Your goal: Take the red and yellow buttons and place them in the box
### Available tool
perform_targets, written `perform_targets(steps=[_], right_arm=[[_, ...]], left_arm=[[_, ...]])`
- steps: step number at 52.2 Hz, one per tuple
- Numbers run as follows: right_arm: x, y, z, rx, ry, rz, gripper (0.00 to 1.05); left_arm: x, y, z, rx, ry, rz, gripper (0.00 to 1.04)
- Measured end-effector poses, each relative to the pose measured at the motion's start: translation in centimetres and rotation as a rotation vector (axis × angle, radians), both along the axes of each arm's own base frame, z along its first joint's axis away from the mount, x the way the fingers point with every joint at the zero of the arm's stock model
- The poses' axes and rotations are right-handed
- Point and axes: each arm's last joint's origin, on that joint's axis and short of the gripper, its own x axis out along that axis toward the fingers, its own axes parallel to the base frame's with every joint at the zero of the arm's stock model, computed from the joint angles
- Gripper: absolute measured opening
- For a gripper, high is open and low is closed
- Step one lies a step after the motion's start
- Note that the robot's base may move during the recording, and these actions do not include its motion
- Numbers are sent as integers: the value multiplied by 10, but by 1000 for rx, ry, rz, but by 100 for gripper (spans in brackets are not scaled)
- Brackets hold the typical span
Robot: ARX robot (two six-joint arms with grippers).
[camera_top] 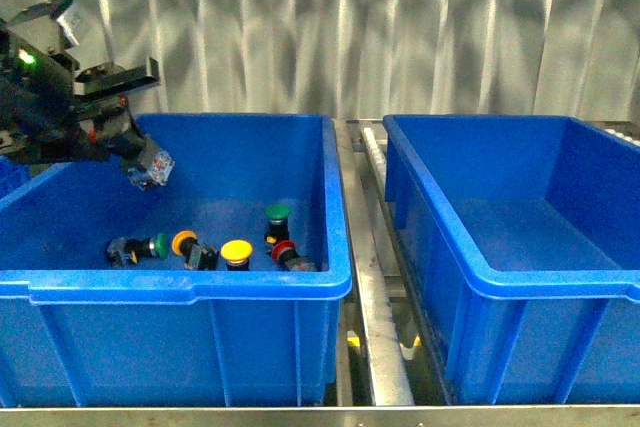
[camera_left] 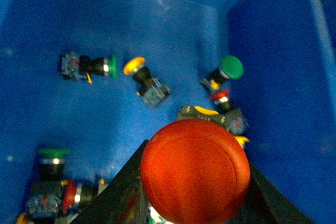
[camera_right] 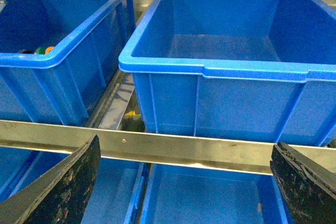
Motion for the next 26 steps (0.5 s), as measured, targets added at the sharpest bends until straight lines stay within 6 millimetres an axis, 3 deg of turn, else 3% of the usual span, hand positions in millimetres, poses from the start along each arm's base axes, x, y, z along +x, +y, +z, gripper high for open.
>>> perform_targets(steps=[5, 14, 26], right_arm=[[0, 0, 0, 0, 0, 0, 98], [0, 0, 0, 0, 0, 0, 98], [0, 0, 0, 0, 0, 0, 98]], left_arm=[[-29, 4, 3, -117, -28, -81, 32], [-40, -12, 10, -288, -70, -244, 32], [-32, -91, 2, -414, -98, -571, 32]])
